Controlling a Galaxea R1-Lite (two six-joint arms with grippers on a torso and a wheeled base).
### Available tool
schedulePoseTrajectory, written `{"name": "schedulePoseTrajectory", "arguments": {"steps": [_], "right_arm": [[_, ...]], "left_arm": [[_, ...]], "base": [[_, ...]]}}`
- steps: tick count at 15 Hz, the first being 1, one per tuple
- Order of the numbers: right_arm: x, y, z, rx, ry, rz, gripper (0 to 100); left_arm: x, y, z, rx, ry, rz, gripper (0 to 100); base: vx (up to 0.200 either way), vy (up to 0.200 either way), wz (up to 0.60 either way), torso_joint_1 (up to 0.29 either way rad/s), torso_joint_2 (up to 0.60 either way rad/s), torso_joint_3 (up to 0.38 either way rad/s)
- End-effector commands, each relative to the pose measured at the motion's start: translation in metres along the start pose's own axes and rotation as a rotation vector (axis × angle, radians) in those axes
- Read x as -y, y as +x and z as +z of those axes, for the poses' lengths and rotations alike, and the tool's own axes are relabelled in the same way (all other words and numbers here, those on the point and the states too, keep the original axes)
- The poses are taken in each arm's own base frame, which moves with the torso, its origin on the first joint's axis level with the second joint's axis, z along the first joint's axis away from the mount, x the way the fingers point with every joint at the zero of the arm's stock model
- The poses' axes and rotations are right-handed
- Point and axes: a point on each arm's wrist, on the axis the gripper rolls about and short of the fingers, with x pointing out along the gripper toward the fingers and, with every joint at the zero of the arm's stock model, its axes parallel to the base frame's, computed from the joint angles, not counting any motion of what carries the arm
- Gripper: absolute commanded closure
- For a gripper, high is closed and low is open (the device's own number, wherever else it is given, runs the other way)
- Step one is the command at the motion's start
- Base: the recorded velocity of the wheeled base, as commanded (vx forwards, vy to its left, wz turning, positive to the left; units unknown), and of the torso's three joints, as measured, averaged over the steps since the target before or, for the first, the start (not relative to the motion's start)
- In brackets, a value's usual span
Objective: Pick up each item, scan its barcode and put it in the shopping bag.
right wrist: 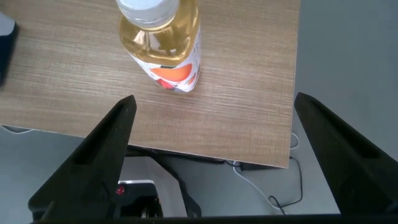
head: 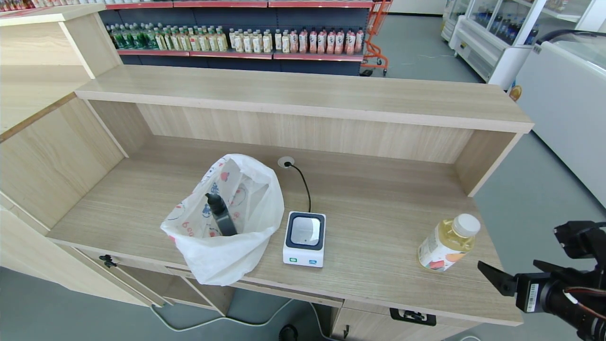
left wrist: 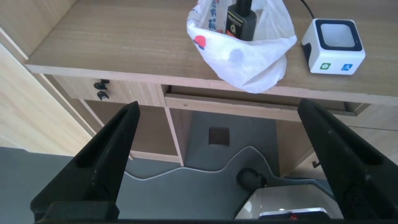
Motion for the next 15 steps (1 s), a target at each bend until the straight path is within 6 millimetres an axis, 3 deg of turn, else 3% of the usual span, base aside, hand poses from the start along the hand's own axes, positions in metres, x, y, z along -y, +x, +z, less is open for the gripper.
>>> {"name": "schedulePoseTrajectory", "arguments": {"steps": [1, 5, 11, 15], "right_arm": [[-0.011, 0.018, -0.007, -0.054, -0.004, 0.041, 0], [-0.025, 0.039, -0.012, -0.046, -0.025, 0.082, 0], [-0.029, 0.063, -0.023, -0.047, -0.015, 0.024, 0], [-0.049, 0.087, -0.025, 0.003, 0.001, 0.075, 0]], "left_arm": [[0.000, 0.000, 0.000, -0.002, 0.000, 0.000, 0], [0.000, 0.000, 0.000, -0.002, 0.000, 0.000, 0], [0.000, 0.000, 0.000, -0.002, 0.000, 0.000, 0], [0.000, 0.000, 0.000, -0.002, 0.000, 0.000, 0]], "base": [[0.000, 0.000, 0.00, 0.000, 0.00, 0.000], [0.000, 0.000, 0.00, 0.000, 0.00, 0.000], [0.000, 0.000, 0.00, 0.000, 0.00, 0.000], [0.000, 0.000, 0.00, 0.000, 0.00, 0.000]]}}
